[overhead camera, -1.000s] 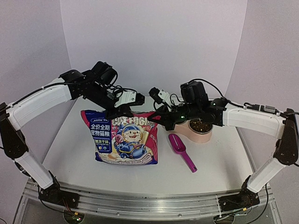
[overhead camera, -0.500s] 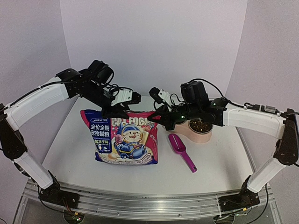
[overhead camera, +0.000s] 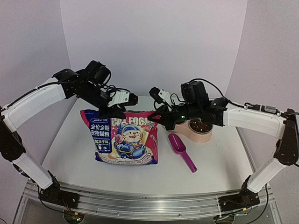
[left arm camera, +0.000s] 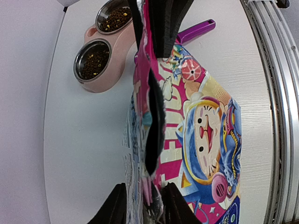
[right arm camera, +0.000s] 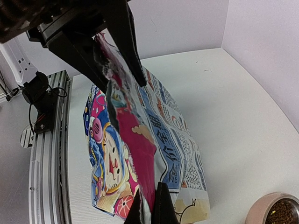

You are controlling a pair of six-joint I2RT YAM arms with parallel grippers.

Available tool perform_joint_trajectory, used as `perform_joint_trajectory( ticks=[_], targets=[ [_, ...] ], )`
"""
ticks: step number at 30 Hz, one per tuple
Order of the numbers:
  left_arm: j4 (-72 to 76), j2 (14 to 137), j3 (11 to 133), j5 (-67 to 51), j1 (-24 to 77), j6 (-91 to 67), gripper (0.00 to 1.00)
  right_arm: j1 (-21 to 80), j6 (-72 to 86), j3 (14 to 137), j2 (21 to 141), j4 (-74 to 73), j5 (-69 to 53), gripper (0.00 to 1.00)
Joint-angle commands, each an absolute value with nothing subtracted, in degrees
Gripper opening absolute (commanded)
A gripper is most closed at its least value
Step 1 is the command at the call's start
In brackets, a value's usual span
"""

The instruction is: Serve the pet food

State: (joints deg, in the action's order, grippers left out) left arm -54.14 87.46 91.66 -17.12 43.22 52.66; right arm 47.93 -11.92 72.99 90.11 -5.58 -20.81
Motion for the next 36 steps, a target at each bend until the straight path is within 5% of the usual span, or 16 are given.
perform_joint_trajectory(
  ticks=[1, 3, 6, 7, 36],
  targets=[
    [-55.44, 84.90, 91.50, -13.00, 41.42, 53.10, 0.30, 47.85, -11.64, 74.53, 85.26, -1.67, -22.06, 0.00],
    [-55.40, 84.65, 91.06, -12.58, 41.10, 53.44, 0.30, 47.87, -11.73, 74.53, 85.25, -1.68, -22.00, 0.00],
    [-54.71, 84.72, 90.99, -12.74, 40.97, 52.54, 0.01, 47.90, -11.78, 74.62, 85.38, -1.67, -22.06, 0.00],
    [-54.78, 84.71, 91.11, -13.71, 40.96, 52.62, 0.00, 47.88, -11.85, 74.63, 85.45, -1.69, -22.06, 0.00],
    [-41.93, 86.06, 93.43, -11.61, 28.42, 58.55, 0.00, 46.38, -12.30, 94.24, 104.77, -0.65, -18.92, 0.00]
  ],
)
